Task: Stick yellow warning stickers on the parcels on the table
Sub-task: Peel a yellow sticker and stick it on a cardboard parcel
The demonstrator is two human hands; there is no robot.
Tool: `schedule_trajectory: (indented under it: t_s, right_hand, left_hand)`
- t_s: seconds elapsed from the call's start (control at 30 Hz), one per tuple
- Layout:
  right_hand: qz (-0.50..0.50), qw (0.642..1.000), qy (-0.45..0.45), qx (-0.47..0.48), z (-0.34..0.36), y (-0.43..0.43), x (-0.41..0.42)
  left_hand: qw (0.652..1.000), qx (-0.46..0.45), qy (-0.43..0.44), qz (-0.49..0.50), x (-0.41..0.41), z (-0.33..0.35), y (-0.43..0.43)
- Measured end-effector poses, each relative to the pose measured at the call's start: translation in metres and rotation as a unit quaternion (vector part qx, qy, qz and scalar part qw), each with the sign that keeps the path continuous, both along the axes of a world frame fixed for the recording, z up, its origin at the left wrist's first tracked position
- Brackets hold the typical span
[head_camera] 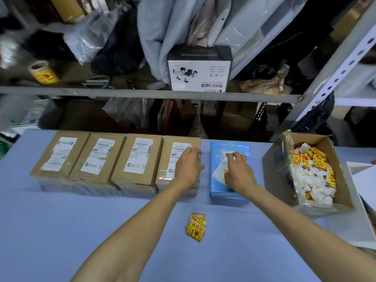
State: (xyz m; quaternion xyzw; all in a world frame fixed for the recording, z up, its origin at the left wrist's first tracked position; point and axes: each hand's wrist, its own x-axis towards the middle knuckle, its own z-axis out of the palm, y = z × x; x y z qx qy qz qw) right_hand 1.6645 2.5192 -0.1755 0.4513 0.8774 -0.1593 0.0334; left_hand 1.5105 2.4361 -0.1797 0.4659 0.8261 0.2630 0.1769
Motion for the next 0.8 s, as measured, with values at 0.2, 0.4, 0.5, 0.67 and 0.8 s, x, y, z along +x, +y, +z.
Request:
schedule_trajectory:
  t_s: [0.2, 0.4, 0.5, 0.67, 0.8]
  right_hand:
    - [0.043, 0.996, 0.058, -0.055, 0.003, -0.032, -0.052]
    - [-0.010, 0.982, 0.109, -0.155, -0.005, -0.051, -0.084]
    - [-0.071, 0.965, 0.154, -0.202, -0.010, -0.056, -0.093]
    - [-0.156, 0.926, 0.228, -0.257, -0.020, -0.047, -0.094]
    - [-0.158, 0.895, 0.267, -0.319, -0.030, -0.046, -0.089]
  left_hand:
    - [0.995, -0.066, 0.018, 0.069, -0.054, 0.003, -0.045]
    - [0.994, -0.075, -0.069, 0.047, -0.073, 0.001, -0.060]
    - [0.991, -0.067, -0.108, 0.044, -0.076, -0.003, -0.059]
    - [0.979, -0.023, -0.190, 0.073, -0.079, -0.014, -0.058]
    - [0.968, 0.016, -0.233, 0.092, -0.079, -0.018, -0.059]
